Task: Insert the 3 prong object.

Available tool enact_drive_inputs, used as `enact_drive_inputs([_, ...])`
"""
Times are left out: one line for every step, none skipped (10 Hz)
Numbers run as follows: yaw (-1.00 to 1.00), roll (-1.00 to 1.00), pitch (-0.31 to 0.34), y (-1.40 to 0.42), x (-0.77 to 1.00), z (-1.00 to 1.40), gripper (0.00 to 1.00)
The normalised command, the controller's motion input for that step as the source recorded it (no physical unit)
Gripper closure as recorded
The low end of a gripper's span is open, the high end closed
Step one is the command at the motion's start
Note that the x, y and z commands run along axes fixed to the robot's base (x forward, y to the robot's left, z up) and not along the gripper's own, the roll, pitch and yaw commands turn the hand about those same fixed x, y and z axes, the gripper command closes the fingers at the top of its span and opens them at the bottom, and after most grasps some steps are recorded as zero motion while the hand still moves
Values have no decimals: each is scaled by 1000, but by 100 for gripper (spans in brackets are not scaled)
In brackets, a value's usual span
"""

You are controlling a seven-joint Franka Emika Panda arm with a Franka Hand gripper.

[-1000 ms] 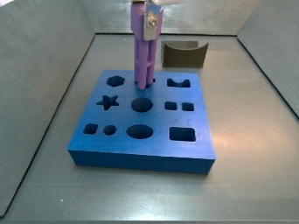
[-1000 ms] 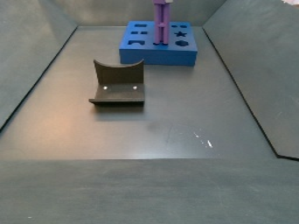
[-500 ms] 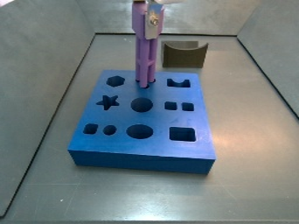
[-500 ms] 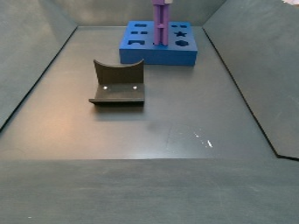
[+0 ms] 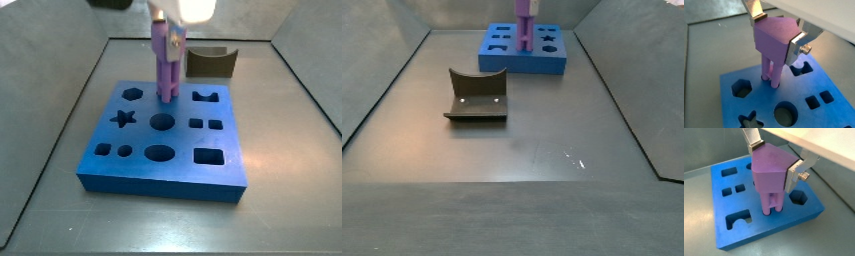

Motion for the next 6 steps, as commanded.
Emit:
enact_drive_inputs([129, 66, -236, -94, 0, -397, 100])
enact_drive_inputs([77, 119, -131, -117, 0, -343, 100])
enact_drive_inputs([26, 154, -89, -123, 51, -354, 100])
enact_drive_inputs([0, 143, -60, -114, 37, -331, 100])
enact_drive_inputs([0, -46, -53, 0, 0, -83, 100])
enact_drive_inputs([0, -3, 0, 0, 0, 0, 100])
